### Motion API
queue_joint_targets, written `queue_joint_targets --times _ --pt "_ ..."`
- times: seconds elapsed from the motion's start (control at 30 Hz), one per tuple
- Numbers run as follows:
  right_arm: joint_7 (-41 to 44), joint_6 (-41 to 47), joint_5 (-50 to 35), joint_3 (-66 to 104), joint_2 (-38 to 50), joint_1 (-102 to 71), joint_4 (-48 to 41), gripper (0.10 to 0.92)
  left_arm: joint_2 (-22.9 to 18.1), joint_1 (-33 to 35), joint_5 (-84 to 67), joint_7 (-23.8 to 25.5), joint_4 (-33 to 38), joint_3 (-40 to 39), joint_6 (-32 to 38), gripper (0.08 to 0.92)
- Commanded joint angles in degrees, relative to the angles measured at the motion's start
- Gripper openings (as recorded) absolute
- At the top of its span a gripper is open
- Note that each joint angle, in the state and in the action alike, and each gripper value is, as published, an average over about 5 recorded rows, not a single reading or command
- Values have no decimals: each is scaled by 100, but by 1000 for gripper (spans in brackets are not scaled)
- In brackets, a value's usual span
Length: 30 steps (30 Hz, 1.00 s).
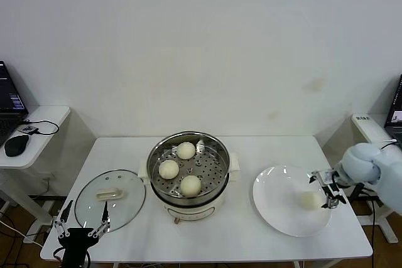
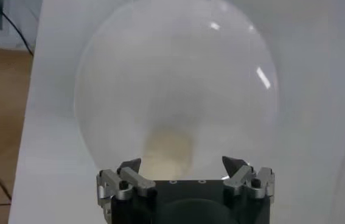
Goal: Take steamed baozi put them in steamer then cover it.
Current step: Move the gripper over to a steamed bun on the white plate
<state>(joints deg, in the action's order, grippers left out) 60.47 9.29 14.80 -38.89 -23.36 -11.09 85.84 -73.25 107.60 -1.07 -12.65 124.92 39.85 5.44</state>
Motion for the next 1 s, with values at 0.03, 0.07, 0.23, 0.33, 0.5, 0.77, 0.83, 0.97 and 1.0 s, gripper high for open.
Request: queue_joint_targets --times 0.03,0.07,0.23,0.33,0.5,0.77,0.83,0.97,1.0 --pt "-116 23 324 488 -199 -734 -412 823 6 2 -14 1 2 24 1 823" --pt "-131 26 343 488 -225 -740 -438 823 7 1 -21 1 2 29 1 823" --pt "-194 47 414 506 -355 -768 -541 823 -2 -11 -36 -1 1 30 2 823" --pt "-245 63 429 555 -446 -791 -602 823 -3 -20 -32 -3 -7 38 5 823" --pt "-305 101 438 622 -548 -805 -672 816 4 -18 -31 -3 -8 69 7 823" --pt "-319 167 427 651 -607 -800 -682 779 -3 -15 -20 -5 -8 64 9 823" --pt "-314 184 425 659 -623 -796 -691 768 -4 -8 -17 -5 -3 62 10 823" --pt "-259 199 395 663 -639 -778 -700 730 -3 7 -16 -9 8 69 15 823" --pt "-237 198 383 659 -642 -769 -701 717 -4 10 -16 -10 10 71 17 823"
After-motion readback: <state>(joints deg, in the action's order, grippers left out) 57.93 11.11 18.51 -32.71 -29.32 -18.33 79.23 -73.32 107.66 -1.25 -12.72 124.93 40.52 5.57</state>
